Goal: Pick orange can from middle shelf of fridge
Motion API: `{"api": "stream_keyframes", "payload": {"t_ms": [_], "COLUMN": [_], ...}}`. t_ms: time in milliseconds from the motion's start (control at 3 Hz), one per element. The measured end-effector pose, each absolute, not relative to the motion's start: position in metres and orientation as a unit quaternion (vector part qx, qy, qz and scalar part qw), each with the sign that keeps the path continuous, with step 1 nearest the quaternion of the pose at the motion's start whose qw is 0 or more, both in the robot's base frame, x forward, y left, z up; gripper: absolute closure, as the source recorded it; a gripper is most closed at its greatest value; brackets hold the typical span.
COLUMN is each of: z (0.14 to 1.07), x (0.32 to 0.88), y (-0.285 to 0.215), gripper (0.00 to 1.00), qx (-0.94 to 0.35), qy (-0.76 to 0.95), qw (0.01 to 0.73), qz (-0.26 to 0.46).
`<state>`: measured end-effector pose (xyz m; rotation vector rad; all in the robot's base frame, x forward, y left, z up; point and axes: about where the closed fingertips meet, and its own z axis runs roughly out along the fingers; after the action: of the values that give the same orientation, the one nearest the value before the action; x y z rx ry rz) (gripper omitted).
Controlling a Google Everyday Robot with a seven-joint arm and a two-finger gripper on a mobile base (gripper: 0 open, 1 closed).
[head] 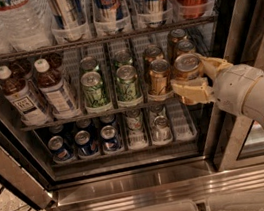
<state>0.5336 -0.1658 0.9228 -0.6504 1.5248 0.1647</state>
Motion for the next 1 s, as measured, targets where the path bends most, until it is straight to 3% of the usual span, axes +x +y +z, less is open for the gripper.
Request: {"api": "stream_keyframes", "payload": {"t_ms": [333, 1000], "z": [0.923, 0.931], "x": [0.537, 0.517], "y": [-0.165, -0.113], "gripper": [1.0, 1.0], "qx": [-0.292, -0.371], "qy": [0.678, 0.648], "qw": [0.671, 0.656], "qz": [0.076, 0.109]}}
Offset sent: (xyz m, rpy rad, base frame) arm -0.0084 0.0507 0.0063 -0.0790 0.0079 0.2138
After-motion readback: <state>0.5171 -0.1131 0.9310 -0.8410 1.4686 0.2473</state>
